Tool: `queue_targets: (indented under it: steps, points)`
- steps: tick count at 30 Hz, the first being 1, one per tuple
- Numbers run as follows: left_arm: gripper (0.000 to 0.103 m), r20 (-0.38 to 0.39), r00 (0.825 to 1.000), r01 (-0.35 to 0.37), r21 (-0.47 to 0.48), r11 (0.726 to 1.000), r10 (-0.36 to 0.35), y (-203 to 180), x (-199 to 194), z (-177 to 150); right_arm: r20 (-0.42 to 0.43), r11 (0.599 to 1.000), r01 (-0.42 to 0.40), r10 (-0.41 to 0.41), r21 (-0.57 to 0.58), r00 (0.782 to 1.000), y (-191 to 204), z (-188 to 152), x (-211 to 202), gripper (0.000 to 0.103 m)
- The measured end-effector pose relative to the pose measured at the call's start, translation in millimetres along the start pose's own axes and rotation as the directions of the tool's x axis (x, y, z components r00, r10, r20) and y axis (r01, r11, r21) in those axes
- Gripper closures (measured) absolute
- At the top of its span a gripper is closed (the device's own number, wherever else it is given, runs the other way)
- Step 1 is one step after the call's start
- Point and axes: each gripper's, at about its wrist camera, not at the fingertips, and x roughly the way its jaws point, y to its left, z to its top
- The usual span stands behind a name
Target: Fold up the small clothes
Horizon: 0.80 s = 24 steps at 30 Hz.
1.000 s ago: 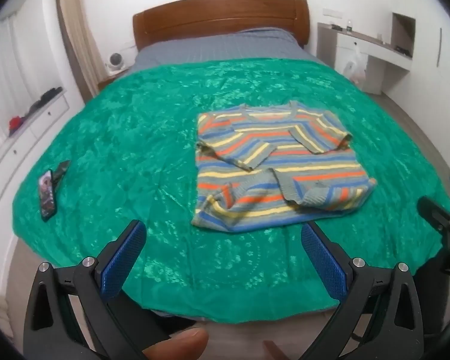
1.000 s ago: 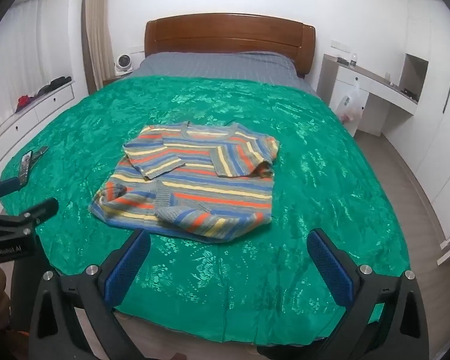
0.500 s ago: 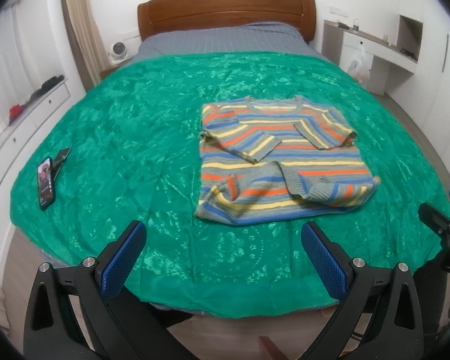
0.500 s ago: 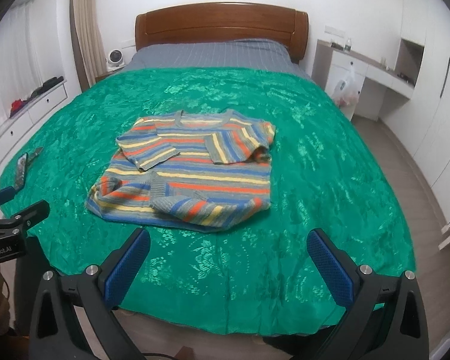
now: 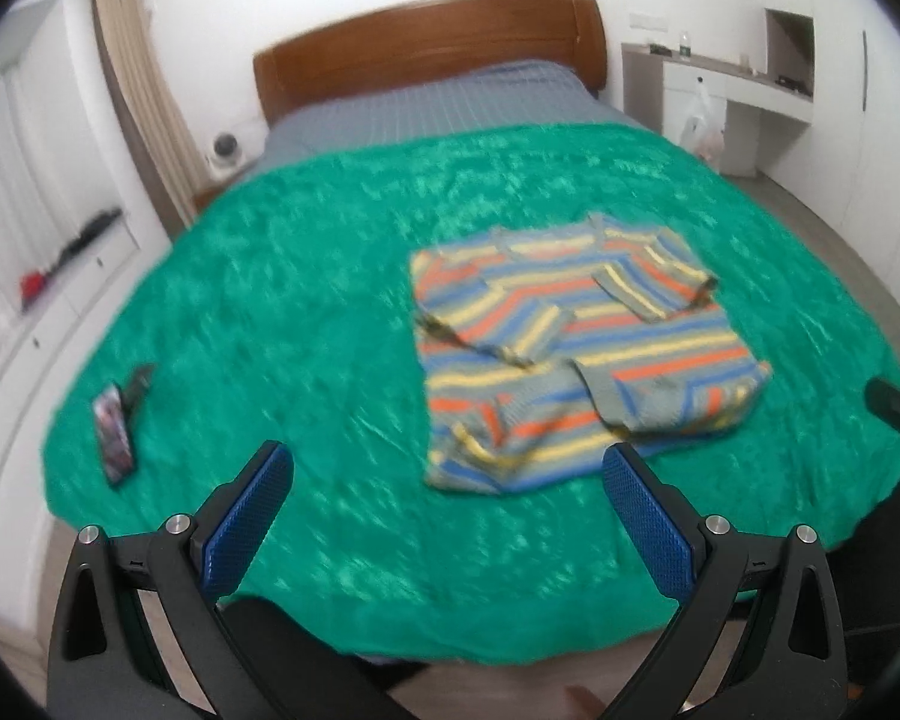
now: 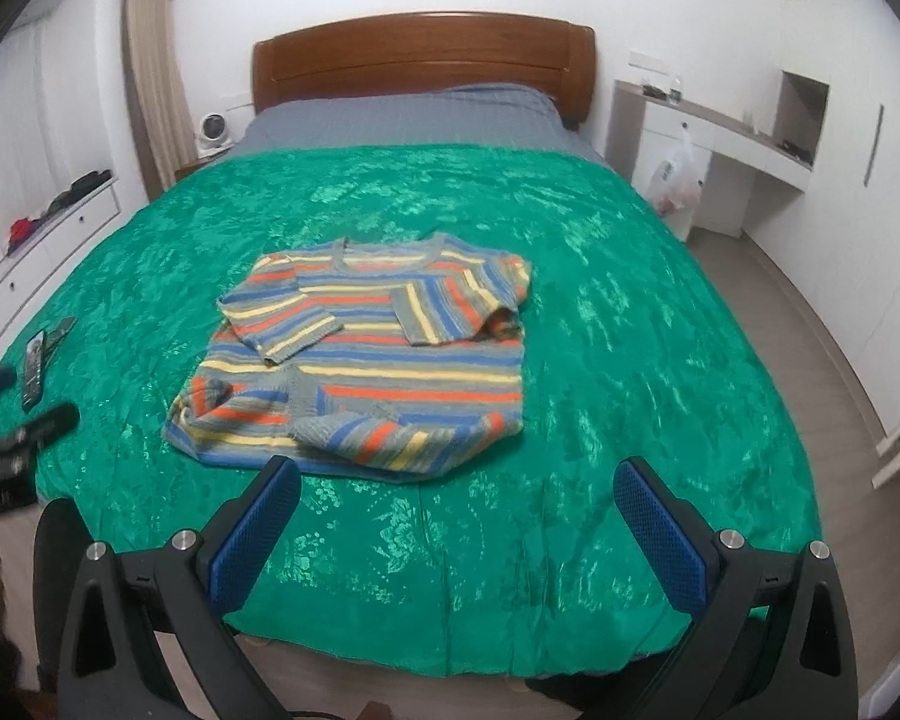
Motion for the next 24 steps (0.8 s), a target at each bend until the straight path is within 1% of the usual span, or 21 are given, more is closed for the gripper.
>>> queue_targets:
  steps: [3, 5, 8, 9, 12, 13, 15, 18, 20, 22, 24]
  points:
    - [0.000, 0.042, 0.999, 0.000, -0.029, 1.000, 0.001, 7.3, -10.6, 11.3, 0.013, 0.999, -0.007, 0.007, -0.034, 1.000, -5.7, 12.7, -4.0, 0.000]
    - [0.000, 0.058, 0.998, 0.008, -0.057, 0.998, -0.004, 7.9, -14.7, 12.5, 0.039, 0.999, -0.032, 0.033, -0.029, 0.999, -12.1, 21.7, -11.1, 0.000]
    - [0.000, 0.061, 0.998, 0.013, -0.091, 0.996, -0.008, 3.1, -13.9, 7.3, 0.099, 0.996, -0.094, 0.094, -0.001, 0.991, -21.5, 30.5, -22.8, 0.000]
    - [0.000, 0.056, 0.998, 0.012, -0.097, 0.995, -0.006, 1.6, -13.2, 4.8, 0.119, 0.995, -0.099, 0.097, 0.011, 0.988, -23.9, 31.6, -25.8, 0.000]
    - [0.000, 0.029, 1.000, 0.011, -0.109, 0.994, -0.008, -5.8, -9.2, -3.7, 0.160, 0.997, -0.079, 0.077, 0.001, 0.984, -24.2, 29.8, -30.8, 0.000]
    - [0.000, 0.020, 1.000, 0.015, -0.110, 0.994, -0.013, -7.2, -7.9, -5.8, 0.165, 0.999, -0.043, 0.045, -0.016, 0.985, -20.2, 25.7, -30.0, 0.000]
    - [0.000, 0.008, 1.000, 0.018, -0.113, 0.993, -0.018, -9.3, -6.5, -9.5, 0.156, 0.999, -0.025, 0.031, -0.036, 0.987, -14.3, 18.7, -27.1, 0.000]
    - [0.000, -0.005, 1.000, 0.013, -0.119, 0.993, -0.013, -9.5, -3.7, -14.0, 0.074, 0.995, -0.099, 0.101, -0.033, 0.992, -4.9, 7.3, -16.0, 0.000]
    - [0.000, -0.012, 1.000, 0.008, -0.122, 0.993, -0.009, -9.0, -1.9, -15.3, 0.037, 0.989, -0.150, 0.150, -0.016, 0.988, 1.6, 2.9, -11.4, 0.000]
    - [0.000, -0.014, 1.000, 0.005, -0.128, 0.992, -0.007, -7.7, -2.3, -17.0, 0.024, 0.985, -0.170, 0.170, -0.008, 0.985, 5.6, 2.8, -9.9, 0.000]
    - [0.000, -0.011, 1.000, -0.001, -0.131, 0.991, -0.001, -7.2, -3.8, -18.4, 0.015, 0.987, -0.161, 0.161, -0.008, 0.987, 7.7, 1.9, -8.9, 0.000]
